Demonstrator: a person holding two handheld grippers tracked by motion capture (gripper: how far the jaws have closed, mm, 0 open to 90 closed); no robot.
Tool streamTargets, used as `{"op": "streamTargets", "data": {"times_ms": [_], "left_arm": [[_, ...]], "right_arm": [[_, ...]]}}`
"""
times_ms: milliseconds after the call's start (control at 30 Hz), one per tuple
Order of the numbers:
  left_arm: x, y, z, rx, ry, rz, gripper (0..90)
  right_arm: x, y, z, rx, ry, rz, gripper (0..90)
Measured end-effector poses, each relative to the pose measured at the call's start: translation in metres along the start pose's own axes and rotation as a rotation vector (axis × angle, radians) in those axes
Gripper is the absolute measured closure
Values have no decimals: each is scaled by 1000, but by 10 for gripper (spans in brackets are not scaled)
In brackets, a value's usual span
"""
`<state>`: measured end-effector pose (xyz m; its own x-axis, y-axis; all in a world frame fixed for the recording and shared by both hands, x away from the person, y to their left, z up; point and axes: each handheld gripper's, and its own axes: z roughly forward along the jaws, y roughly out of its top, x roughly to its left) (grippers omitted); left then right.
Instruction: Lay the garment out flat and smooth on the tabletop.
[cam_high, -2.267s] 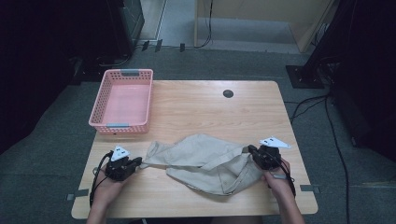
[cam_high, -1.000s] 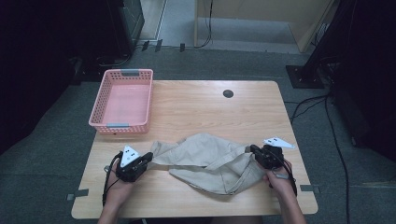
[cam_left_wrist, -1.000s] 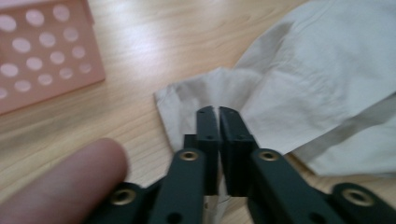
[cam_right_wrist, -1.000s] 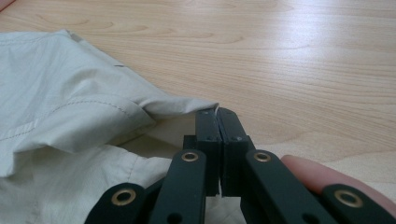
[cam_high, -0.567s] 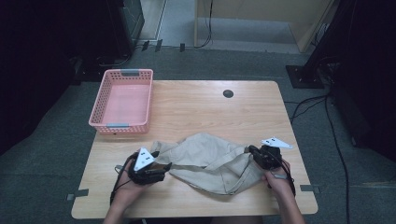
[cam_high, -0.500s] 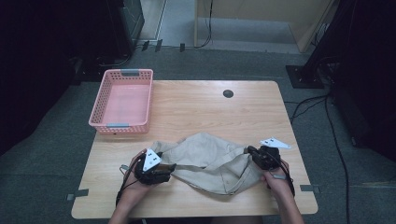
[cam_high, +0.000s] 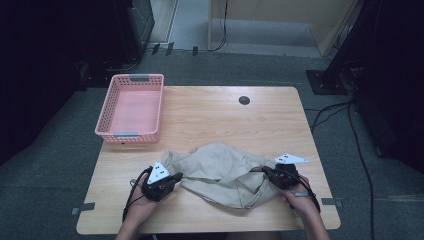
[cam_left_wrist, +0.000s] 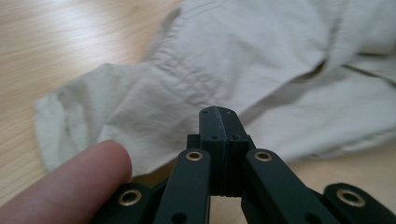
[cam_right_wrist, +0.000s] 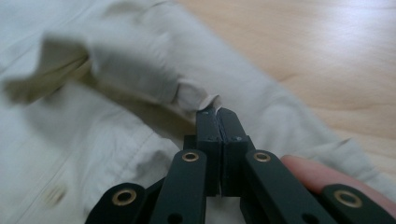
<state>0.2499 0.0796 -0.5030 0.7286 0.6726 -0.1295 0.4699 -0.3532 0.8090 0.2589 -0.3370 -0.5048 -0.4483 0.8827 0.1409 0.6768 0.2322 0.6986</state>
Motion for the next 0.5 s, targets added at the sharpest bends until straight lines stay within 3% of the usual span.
{"op": "streamTargets", "data": {"times_ms": [67, 167, 367, 500], "left_arm": [[2, 4, -7, -16, -72, -24, 900], [9, 11, -15, -62, -116, -78, 900], [27, 29, -11, -73, -67, -146, 900], [46, 42, -2, -84, -21, -227, 900]], "right_arm": [[-4, -1, -14, -4, 81, -19, 900], [-8, 2, -23, -32, 108, -2, 900], [-22, 27, -30, -112, 131, 40, 900], [-33, 43, -24, -131, 140, 82, 900]]}}
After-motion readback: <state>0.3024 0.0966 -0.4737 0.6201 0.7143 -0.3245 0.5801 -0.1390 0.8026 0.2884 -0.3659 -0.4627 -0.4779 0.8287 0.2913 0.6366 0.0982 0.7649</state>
